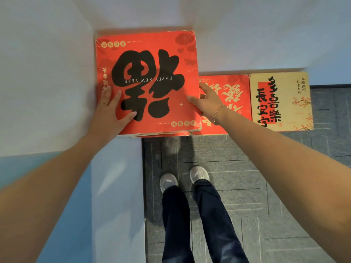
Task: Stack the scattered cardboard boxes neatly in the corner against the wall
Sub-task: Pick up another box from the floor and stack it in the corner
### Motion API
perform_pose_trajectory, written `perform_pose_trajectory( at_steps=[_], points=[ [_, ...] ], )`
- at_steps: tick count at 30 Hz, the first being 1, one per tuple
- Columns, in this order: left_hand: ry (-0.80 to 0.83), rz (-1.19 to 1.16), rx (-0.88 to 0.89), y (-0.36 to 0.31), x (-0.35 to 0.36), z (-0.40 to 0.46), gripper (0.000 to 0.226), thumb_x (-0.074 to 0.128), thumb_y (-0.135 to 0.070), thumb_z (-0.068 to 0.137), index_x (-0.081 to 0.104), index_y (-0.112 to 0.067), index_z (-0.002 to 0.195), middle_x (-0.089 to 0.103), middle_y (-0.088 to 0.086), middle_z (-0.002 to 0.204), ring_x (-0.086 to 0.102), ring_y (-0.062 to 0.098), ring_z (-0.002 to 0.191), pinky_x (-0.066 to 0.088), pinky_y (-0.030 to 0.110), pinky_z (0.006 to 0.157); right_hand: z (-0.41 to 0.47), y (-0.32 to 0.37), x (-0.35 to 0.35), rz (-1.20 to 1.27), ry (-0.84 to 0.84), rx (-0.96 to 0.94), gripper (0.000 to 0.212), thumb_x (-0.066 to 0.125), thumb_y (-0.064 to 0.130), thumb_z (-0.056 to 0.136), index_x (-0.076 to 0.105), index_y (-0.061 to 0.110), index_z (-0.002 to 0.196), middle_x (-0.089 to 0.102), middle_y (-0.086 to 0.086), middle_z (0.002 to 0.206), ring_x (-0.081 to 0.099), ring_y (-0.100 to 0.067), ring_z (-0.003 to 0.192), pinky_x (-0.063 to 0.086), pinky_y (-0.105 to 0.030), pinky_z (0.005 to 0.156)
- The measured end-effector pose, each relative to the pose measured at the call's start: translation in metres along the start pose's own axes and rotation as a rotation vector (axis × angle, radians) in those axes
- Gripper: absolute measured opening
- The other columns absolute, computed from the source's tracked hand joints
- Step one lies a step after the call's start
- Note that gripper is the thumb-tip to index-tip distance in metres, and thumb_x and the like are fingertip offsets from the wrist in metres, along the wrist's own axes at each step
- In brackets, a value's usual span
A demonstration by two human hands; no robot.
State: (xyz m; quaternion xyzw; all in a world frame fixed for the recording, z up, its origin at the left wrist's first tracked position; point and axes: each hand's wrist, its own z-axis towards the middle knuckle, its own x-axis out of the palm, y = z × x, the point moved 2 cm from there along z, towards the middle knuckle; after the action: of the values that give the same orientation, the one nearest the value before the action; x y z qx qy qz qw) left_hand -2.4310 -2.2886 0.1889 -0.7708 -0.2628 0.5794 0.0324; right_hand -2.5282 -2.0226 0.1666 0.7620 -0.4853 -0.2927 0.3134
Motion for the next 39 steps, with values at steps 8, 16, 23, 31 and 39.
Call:
perform_pose_trajectory(
  at_steps=[8,16,23,31,39],
  points=[
    [0.001,-0.004,0.039,-0.001,0.003,-0.001,0.080,0.060,-0.045,0.088,0.019,-0.019,0.152,0.001,0.001,0.161,-0.003,0.016,0.148,0.003,0.027,0.115,0.001,-0.012,-0.004,-0.004,-0.023,0.037,0.049,0.060,0.016,0.090,0.042,0.021,0.136,0.059,0.003,0.073,0.054,-0.010,0.056,0.040,-0.015,0.043],
    [0.009,0.022,0.040,0.001,0.002,0.003,0.081,0.059,-0.047,0.088,0.017,-0.020,0.152,0.000,0.001,0.161,-0.004,0.017,0.148,0.003,0.030,0.116,0.007,-0.015,-0.002,0.028,-0.008,0.063,0.058,0.064,0.025,0.086,0.039,0.028,0.139,0.061,-0.008,0.108,0.059,-0.019,0.078,0.048,-0.022,0.054],
    [0.030,0.011,0.057,0.001,0.001,0.008,0.080,0.058,-0.045,0.089,0.015,-0.019,0.152,-0.002,0.001,0.161,-0.008,0.018,0.147,0.000,0.032,0.117,0.016,-0.024,-0.001,0.037,-0.032,0.067,0.079,0.070,0.046,0.065,0.039,0.036,0.138,0.051,-0.005,0.137,0.049,-0.028,0.125,0.050,-0.049,0.094],
    [0.020,-0.004,0.069,0.004,0.005,0.008,0.081,0.059,-0.043,0.090,0.014,-0.018,0.152,-0.004,0.002,0.161,-0.007,0.018,0.147,-0.002,0.027,0.114,0.014,-0.021,0.000,0.036,-0.025,0.068,0.069,0.069,0.039,0.071,0.042,0.038,0.134,0.057,-0.005,0.131,0.054,-0.025,0.119,0.053,-0.041,0.088],
    [0.014,-0.005,0.064,0.005,0.004,0.006,0.081,0.059,-0.046,0.088,0.017,-0.019,0.152,-0.001,0.001,0.161,-0.004,0.017,0.148,0.004,0.033,0.118,0.010,-0.019,-0.001,0.035,-0.004,0.065,0.061,0.066,0.027,0.083,0.040,0.032,0.138,0.063,-0.010,0.119,0.062,-0.026,0.099,0.048,-0.028,0.064]
  ],
)
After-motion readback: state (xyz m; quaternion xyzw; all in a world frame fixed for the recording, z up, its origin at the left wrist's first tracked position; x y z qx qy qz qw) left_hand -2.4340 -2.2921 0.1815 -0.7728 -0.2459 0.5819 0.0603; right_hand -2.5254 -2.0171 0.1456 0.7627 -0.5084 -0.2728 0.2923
